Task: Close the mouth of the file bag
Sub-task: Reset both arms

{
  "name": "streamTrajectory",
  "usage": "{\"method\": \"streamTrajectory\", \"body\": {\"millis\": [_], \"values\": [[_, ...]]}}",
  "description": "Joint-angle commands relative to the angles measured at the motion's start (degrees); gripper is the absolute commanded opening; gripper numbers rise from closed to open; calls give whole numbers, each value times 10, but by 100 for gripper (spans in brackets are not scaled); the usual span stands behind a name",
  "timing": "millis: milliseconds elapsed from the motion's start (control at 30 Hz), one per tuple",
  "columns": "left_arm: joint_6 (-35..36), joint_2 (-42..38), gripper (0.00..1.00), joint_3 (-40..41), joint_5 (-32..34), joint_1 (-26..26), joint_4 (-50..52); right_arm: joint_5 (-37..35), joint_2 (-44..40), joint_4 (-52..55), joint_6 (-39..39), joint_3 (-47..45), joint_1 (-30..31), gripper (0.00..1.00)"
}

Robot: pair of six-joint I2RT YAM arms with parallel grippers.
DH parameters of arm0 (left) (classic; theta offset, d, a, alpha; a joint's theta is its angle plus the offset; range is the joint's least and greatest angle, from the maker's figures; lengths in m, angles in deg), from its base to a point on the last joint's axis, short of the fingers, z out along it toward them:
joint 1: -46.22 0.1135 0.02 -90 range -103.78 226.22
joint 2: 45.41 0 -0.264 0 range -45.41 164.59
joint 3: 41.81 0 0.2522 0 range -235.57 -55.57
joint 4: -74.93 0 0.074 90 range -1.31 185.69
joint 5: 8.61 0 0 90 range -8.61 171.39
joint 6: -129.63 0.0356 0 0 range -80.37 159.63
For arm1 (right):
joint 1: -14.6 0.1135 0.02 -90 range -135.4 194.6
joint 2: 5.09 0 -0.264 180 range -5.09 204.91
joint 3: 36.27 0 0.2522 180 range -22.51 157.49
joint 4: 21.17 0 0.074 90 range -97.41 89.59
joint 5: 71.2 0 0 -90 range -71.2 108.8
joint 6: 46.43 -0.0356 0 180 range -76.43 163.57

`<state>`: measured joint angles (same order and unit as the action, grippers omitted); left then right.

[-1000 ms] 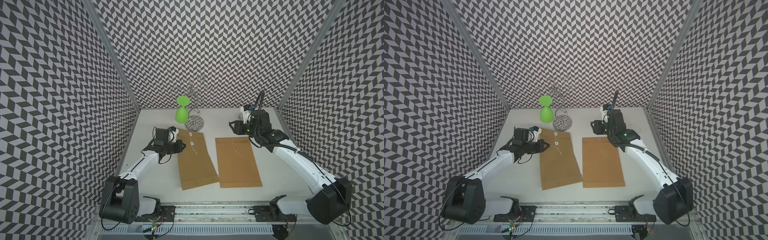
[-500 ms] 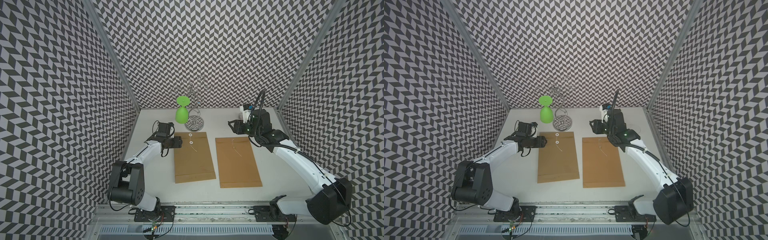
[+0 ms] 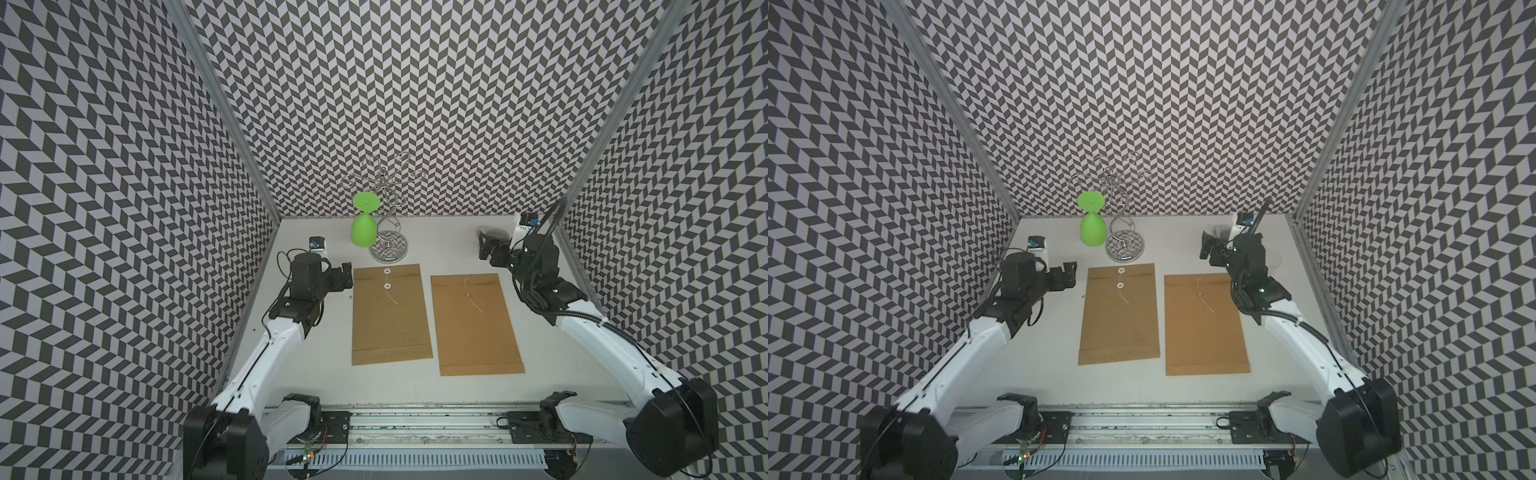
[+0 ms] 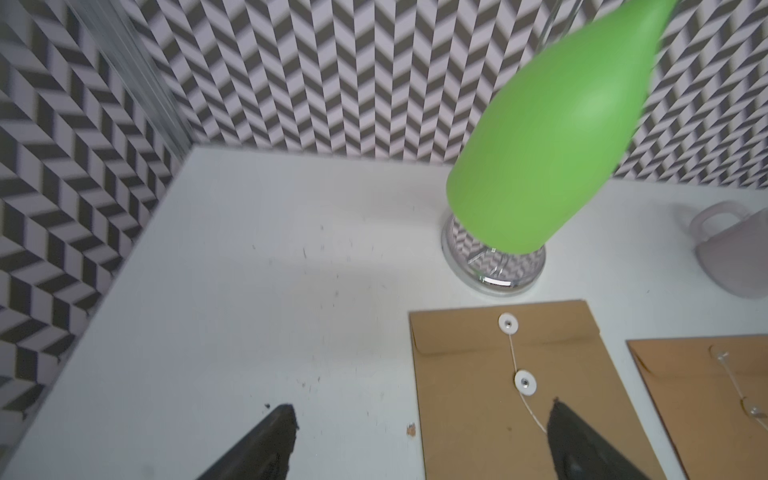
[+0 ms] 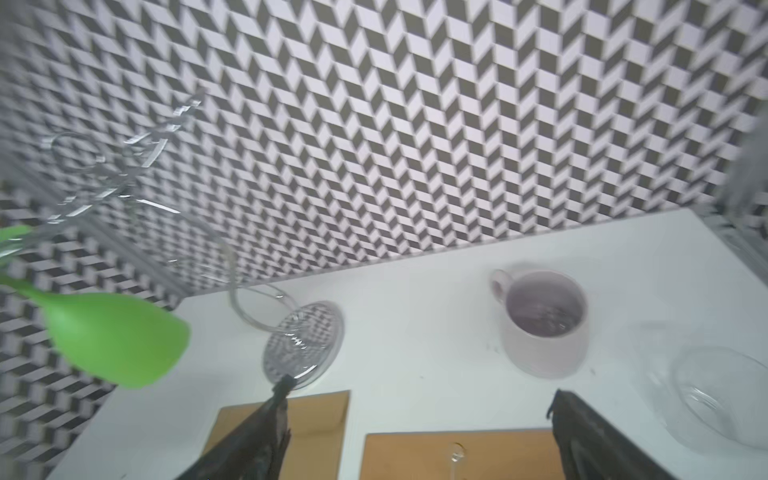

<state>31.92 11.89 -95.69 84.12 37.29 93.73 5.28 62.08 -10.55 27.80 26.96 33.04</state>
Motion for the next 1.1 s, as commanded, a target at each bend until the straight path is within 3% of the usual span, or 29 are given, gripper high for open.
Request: {"method": "streamTrajectory", "body": {"millis": [0,100,167,267,367,500,567,767,867,967,1033,1067], "values": [[15,-39,99,81,104,-6,-188,-185,-41,-171,48,-84,-37,99],[7,-39,100,128,221,2,-270,-222,-48,-247,78,-170,-72,100],[-12,-32,100,162,266,19,-321,-242,-34,-282,93,-209,-72,100],[-78,-9,100,194,267,70,-348,-241,10,-318,85,-242,-72,99],[-59,15,100,203,287,85,-370,-231,57,-404,112,-282,-72,100],[-96,67,99,237,254,106,-461,-185,100,-495,108,-301,-81,99],[-93,104,98,244,209,102,-506,-164,133,-488,104,-287,-90,100],[42,210,100,274,116,65,-701,-68,138,-490,109,-289,-124,99],[73,261,100,294,85,57,-795,-15,137,-539,143,-307,-134,99],[87,322,99,302,65,55,-872,47,199,-692,171,-359,-139,99],[76,326,100,284,58,67,-840,39,238,-808,176,-391,-139,99],[54,309,100,257,52,81,-758,30,222,-753,169,-381,-139,99]]}}
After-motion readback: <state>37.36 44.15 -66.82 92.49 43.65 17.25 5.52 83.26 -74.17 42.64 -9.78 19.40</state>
